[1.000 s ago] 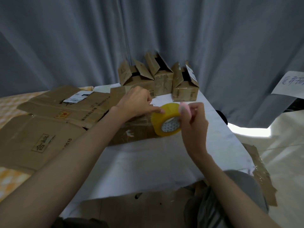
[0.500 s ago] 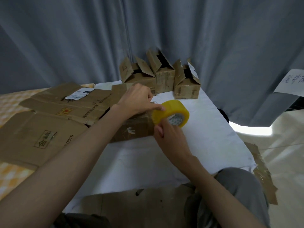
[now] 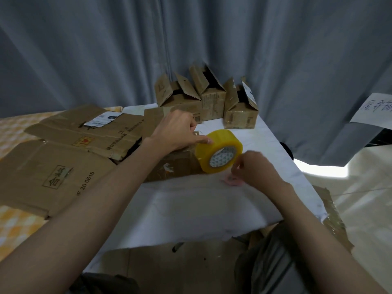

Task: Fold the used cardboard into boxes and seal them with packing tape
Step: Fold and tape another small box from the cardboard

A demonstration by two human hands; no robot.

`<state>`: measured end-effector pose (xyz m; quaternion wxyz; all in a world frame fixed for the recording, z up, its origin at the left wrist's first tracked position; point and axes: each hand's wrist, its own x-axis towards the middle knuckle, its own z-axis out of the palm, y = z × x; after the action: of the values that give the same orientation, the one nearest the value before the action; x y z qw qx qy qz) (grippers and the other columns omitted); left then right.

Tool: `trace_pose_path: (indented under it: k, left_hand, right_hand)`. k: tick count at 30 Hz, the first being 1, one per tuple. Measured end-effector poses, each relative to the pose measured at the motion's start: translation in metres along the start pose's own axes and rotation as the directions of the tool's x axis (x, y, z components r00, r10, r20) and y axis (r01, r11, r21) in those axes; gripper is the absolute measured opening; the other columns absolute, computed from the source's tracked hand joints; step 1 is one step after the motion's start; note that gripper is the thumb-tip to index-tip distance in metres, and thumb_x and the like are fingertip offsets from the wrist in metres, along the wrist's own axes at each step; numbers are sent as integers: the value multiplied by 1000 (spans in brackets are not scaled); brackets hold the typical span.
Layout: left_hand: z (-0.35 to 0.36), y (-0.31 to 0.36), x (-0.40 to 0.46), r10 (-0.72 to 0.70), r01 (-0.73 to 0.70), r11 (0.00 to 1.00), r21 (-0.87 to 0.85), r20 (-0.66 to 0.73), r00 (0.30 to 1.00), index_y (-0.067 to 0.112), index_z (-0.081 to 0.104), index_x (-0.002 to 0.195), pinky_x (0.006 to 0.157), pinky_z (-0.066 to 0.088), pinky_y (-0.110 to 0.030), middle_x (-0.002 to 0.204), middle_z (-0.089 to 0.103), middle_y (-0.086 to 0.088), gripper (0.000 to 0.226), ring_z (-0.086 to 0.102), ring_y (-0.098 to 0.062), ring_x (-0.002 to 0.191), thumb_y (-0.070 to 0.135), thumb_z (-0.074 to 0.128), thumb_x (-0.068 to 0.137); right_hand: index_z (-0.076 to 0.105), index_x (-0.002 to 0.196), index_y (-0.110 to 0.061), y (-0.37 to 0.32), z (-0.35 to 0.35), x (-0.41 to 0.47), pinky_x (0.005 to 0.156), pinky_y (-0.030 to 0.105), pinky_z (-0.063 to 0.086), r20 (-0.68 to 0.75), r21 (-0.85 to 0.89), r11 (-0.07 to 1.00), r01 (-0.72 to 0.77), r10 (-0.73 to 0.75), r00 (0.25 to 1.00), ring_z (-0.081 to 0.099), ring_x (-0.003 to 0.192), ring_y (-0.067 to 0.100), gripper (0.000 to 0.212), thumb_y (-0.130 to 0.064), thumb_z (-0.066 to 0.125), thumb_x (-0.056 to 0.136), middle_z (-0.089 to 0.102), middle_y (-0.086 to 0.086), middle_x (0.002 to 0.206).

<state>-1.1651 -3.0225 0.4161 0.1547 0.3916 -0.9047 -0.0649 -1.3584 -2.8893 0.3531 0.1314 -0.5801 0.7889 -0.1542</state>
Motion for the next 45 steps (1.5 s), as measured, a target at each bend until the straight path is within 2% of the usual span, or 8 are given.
trace_pose_path:
  k: [2,4,9,15,19,22,29,45]
  left_hand:
    - [1,1,-2,-8,8,1000,5,-11,1000,11,49,55,66,52,-46,71,63,-13,69,55,-24,64,77,67,64]
    - [1,2,-4,-17,17,1000,9,-18,1000,7,52,57,66,52,-44,74,63,-9,69,55,-19,66,74,70,66]
    - [0,5,-5,-11,11,1000,7,-24,1000,9,55,59,68,51,-44,77,59,-6,62,55,-20,72,68,72,71]
    - [2,2,-8,-23,23,1000,3,-59,998,14,53,58,66,50,-38,76,54,1,56,54,-17,73,63,75,72]
    - [4,2,-11,-41,42,999,3,-74,996,12,55,60,66,52,-40,76,52,2,53,52,-16,71,59,76,74]
    - [4,5,-12,-51,52,999,11,-91,995,15,53,60,63,49,-36,75,52,2,51,51,-16,71,58,76,76]
    - [-1,3,-16,26,-24,999,21,-80,996,17,55,61,62,43,-33,72,49,4,43,46,-13,65,50,68,85]
    - [3,-2,-31,-3,-2,994,-112,-45,999,18,64,72,63,41,-25,84,52,5,24,48,-9,75,36,80,73]
  right_hand:
    - [59,86,-10,-6,-13,2,70,38,47,-327,171,975,143,-81,942,56,83,24,13,-21,67,85,60,6,87]
    - [60,98,-10,-20,-27,6,77,35,44,-443,238,901,362,-231,866,53,92,24,19,-13,70,82,59,6,98]
    - [51,140,-22,-54,-36,28,107,43,38,28,115,874,472,-478,878,46,128,22,57,-25,70,87,52,3,142]
    - [63,127,-29,-69,-47,54,104,51,40,259,-37,867,497,-472,843,49,116,21,34,-28,58,94,60,0,122]
    - [61,126,-30,-77,-55,67,84,27,47,435,41,886,461,-431,790,52,111,16,33,-29,63,94,54,-7,116]
    - [60,130,-30,-83,-59,72,87,26,43,535,32,887,461,-405,742,49,111,13,36,-33,65,94,54,-7,122]
    - [67,107,-28,-89,-60,76,102,41,48,521,99,903,417,-404,751,56,113,21,21,-21,72,88,62,3,121]
    - [68,110,-23,-88,-60,84,83,29,43,560,69,927,370,-343,754,49,90,8,17,-19,60,96,53,-11,99]
